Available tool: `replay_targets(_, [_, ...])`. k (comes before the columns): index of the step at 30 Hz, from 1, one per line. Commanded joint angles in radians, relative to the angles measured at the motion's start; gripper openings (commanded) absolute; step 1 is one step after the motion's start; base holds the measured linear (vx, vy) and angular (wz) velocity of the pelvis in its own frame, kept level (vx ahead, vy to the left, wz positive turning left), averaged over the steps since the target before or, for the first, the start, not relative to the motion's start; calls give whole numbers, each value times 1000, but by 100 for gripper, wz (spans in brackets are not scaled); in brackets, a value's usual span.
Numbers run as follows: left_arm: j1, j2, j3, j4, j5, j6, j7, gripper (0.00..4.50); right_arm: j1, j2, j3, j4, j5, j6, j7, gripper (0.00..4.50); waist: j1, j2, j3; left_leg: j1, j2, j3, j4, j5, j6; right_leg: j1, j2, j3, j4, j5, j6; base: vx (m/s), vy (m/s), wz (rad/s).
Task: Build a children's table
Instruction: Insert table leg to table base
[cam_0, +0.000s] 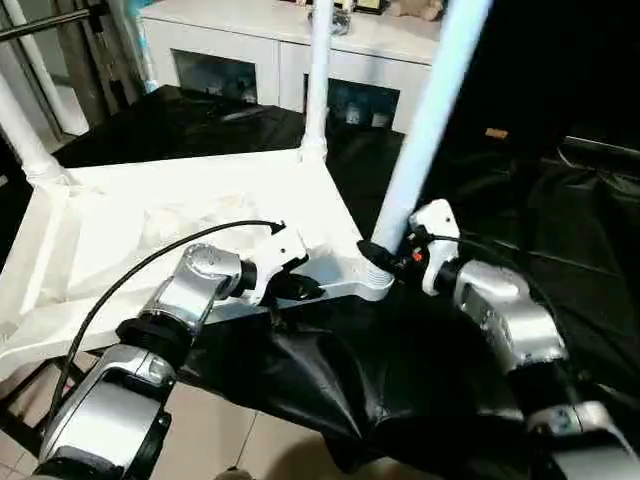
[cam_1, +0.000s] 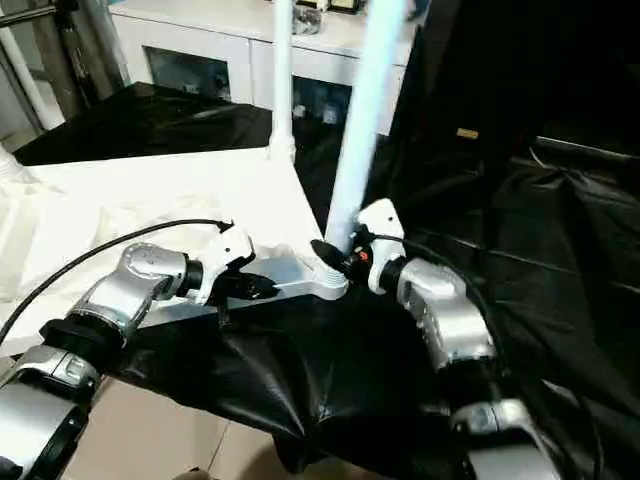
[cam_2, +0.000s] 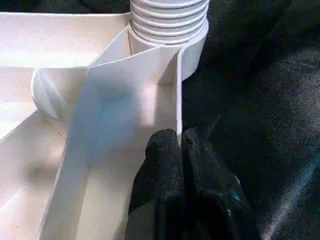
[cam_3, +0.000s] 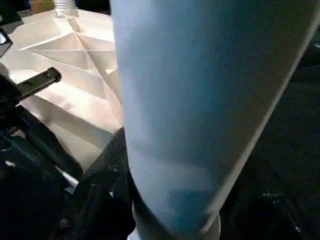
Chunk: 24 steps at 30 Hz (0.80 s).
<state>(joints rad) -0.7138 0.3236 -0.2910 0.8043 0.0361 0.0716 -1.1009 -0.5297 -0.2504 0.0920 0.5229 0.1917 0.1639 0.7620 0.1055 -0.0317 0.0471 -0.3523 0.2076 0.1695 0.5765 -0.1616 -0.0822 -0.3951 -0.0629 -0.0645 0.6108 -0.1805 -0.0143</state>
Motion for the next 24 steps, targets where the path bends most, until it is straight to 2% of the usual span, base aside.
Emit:
replay_targets(1, [9,11,6,-27,-5,-19,-26,0,22,7,52,77,-6,15,71,187,1,2,-51,5,22,-10,-75,-343,-10,35,-82,45,-98,-421,-132,0,0,0])
replay_targets(2, [15,16,3,-41,-12,-29,-53,0,19,6,53,83,-2,10,91,187,0,-1,-53,7,23,-10,-74,-337,-6,35,-84,46,-95,-406,-140,0,0,0])
replay_targets(4, [21,24,-3,-58,-17,-35,-84,0,15,3,57,90,4,3,126,187,-1,0,-55,6,25,-8,-75,-315,-3,37,-81,47,-90,-355,-154,0,0,0])
replay_targets(5, [31,41,-17,-87,-24,-48,-138,0,17,-10,70,90,9,-4,197,187,-1,-7,-57,3,25,-6,-73,-294,3,40,-80,47,-85,-311,-166,0,0,0])
replay_targets(7, [35,50,-22,-101,-31,-56,-169,0,17,-20,82,92,5,-11,237,187,0,-3,-57,2,25,-3,-72,-272,13,41,-80,47,-81,-266,-180,0,0,0])
replay_targets(10, [33,67,-26,-117,-41,-66,-215,0,26,-45,115,83,-1,-22,330,187,3,-6,-57,4,26,0,-72,-255,15,43,-78,46,-77,-232,-195,0,0,0])
replay_targets(12, [26,84,-29,-126,-40,-72,-244,0,41,-69,145,66,-8,-25,405,187,8,-7,-57,4,27,-1,-72,-253,17,45,-77,44,-76,-234,-195,0,0,0])
replay_targets(14, [22,88,-27,-129,-40,-70,-252,0,47,-77,155,59,-12,-27,429,187,13,-8,-55,6,30,1,-73,-261,16,42,-77,45,-76,-238,-195,0,0,0])
replay_targets(15, [20,90,-22,-134,-43,-65,-255,0,54,-81,160,53,-13,-29,445,187,14,-12,-55,5,29,1,-74,-266,14,43,-78,45,-77,-250,-194,0,0,0])
replay_targets(17, [18,92,-14,-140,-45,-57,-251,0,60,-83,163,48,-13,-32,461,187,17,-11,-54,7,29,0,-75,-278,9,41,-81,46,-80,-289,-184,0,0,0])
replay_targets(20, [13,88,-3,-134,-39,-53,-225,0,61,-69,156,63,-18,-46,439,187,16,-12,-53,7,28,-3,-76,-294,1,40,-82,46,-85,-328,-175,0,0,0])
replay_targets(24, [-6,63,18,-104,-34,-16,-146,0,18,-15,99,164,-35,-69,284,187,11,-7,-50,10,28,-5,-79,-320,-12,34,-84,46,-88,-364,-173,0,0,0])
